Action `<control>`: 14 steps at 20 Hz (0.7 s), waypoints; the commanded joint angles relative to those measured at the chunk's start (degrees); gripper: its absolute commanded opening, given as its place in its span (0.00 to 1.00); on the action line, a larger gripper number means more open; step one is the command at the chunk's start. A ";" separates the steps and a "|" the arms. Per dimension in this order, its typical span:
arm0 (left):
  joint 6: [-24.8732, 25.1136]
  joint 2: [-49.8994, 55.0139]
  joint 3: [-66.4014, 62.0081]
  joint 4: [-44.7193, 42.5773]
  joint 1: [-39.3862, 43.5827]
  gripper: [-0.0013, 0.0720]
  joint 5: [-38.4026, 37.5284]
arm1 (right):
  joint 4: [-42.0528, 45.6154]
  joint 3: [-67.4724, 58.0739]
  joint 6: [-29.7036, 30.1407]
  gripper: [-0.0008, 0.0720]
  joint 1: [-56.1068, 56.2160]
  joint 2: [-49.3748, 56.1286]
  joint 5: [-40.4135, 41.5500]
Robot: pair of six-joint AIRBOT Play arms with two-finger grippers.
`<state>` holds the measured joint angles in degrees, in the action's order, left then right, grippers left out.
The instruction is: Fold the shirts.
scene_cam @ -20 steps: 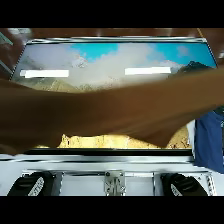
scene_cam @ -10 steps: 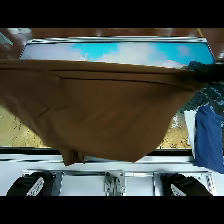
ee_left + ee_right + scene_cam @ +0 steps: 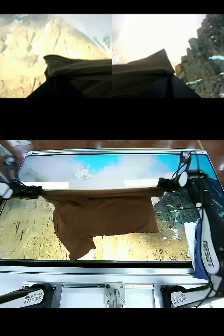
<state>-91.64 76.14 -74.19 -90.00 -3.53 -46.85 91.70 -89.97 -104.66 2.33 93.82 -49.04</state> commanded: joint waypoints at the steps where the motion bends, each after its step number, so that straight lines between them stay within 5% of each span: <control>1: -1.27 9.73 0.33 8.07 -0.02 0.07 1.29 | -13.53 0.11 -0.26 0.09 -1.07 7.91 5.29; 3: -1.25 11.32 0.28 10.64 -0.04 0.09 0.13 | -17.68 0.11 -0.22 0.10 -0.79 9.55 5.40; 4: -1.27 11.41 -0.04 11.15 -0.31 0.29 -1.68 | -19.39 0.04 -0.22 0.18 -0.81 9.40 5.38; 5: -1.75 11.39 -1.14 11.19 -0.98 0.57 -5.16 | -20.90 -0.24 0.44 0.55 -1.16 8.61 4.87; 6: -2.12 11.41 -2.91 11.19 -2.25 0.69 -10.01 | -22.10 -0.68 4.09 0.82 -1.73 7.23 3.08; 8: 2.16 11.30 -8.07 11.17 -7.30 0.83 -22.99 | -20.24 -1.70 10.32 0.83 -4.24 3.21 -4.44; 11: 10.43 9.70 -10.29 16.41 -18.21 0.83 -38.40 | -13.46 -1.60 13.22 0.83 -11.52 -2.32 -24.79; 14: 15.06 6.36 1.73 27.43 -29.42 0.84 -44.06 | -22.43 4.24 21.53 0.83 -19.19 -4.13 -40.65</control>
<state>-82.46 84.71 -78.83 -71.70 -23.83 -80.34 74.74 -89.30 -90.72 -10.70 92.25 -71.92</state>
